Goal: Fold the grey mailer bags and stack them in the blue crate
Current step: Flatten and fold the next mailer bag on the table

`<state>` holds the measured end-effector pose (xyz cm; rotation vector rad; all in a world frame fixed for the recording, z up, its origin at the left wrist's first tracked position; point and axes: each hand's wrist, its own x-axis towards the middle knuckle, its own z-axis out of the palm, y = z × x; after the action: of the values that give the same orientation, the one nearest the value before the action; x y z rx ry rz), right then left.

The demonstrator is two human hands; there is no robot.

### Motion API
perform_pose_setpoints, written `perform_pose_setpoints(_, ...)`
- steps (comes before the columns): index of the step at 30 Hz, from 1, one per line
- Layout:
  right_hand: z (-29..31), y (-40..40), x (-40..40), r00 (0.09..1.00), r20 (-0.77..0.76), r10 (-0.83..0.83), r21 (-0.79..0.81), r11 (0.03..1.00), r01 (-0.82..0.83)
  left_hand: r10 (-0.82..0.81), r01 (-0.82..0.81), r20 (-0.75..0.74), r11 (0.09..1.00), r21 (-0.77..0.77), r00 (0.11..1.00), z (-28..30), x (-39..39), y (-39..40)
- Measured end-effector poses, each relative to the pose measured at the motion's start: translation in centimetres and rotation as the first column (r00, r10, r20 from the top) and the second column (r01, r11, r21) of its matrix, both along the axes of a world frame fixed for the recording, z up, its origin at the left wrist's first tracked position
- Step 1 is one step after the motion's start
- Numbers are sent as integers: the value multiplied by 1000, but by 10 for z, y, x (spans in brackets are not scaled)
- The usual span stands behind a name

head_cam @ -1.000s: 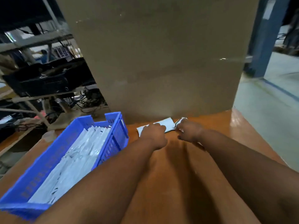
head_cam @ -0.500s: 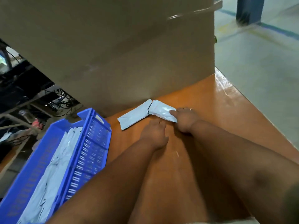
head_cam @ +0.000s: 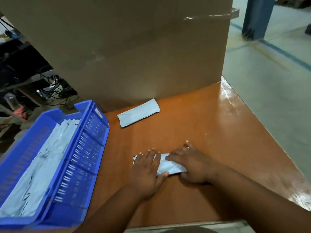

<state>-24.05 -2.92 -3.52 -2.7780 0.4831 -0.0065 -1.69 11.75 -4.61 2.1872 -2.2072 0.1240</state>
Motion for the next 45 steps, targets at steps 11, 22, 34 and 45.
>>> perform_pose_setpoints(11,-24,44,-6,996,-3,-93,-80,993,92,-55,45,-114,995,-88,992,-30,19,43)
perform_pose_setpoints(22,36,42,-4,874,142,-465,615,733,290,27,108,-678,982,157,734,60,70,29)
perform_pose_setpoints(34,26,102,0,862,281,-422,-59,889,455,-163,88,-263,957,-278,951,29,12,59)
perform_pose_setpoints(45,-25,126,-2,949,-22,-316,-152,939,309,-82,83,-140,997,3,987,-16,-7,82)
